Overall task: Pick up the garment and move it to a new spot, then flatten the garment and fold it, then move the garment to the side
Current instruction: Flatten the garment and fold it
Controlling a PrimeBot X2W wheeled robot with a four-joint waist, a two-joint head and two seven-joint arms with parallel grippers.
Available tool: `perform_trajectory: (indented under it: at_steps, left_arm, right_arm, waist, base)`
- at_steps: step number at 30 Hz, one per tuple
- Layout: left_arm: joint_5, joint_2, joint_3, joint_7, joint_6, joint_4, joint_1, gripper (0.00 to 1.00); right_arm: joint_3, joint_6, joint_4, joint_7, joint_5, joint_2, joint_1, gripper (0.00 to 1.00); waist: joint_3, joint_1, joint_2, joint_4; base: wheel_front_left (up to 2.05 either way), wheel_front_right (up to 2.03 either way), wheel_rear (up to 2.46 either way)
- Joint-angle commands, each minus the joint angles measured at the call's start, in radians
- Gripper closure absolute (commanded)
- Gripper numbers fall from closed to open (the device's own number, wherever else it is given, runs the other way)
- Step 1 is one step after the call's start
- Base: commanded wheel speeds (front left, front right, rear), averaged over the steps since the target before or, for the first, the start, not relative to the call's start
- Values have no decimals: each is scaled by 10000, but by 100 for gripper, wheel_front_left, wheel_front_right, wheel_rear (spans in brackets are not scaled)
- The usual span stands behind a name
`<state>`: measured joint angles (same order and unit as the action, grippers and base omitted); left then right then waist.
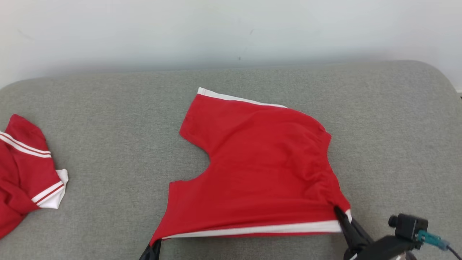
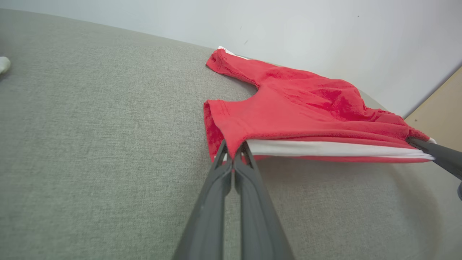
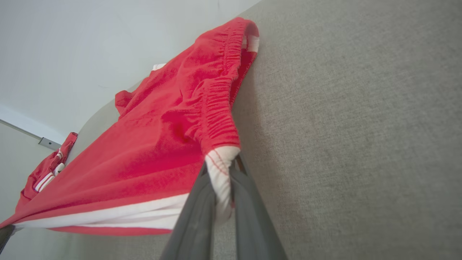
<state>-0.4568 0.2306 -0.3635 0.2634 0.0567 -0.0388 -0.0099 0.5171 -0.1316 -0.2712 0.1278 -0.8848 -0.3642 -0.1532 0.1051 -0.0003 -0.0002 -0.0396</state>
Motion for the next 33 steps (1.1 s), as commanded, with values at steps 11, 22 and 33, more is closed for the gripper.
perform_trajectory:
  at_steps: [11, 22, 33]
  left_arm:
    - [738, -298, 939, 33, -431, -131, 366, 100]
    - [1913, 914, 685, -708, -1349, -241, -2820, 100]
    - [1658, 2032, 607, -2095, -1758, -852, -6125, 100]
  right_arm:
    - [-1327, 16, 1696, -1374, 1098, 849, 1656, 100]
    - [-1843, 16, 2890, -2190, 1687, 1555, 261, 100]
    - [-1548, 14, 1730, -1931, 1545, 2296, -2321, 100]
  waist:
    - [35, 3, 2, 196]
    - [824, 3, 2, -416]
    - [2243, 3, 2, -1656]
  base:
    - [0, 0, 0]
    - [0, 0, 0]
    - [0, 0, 0]
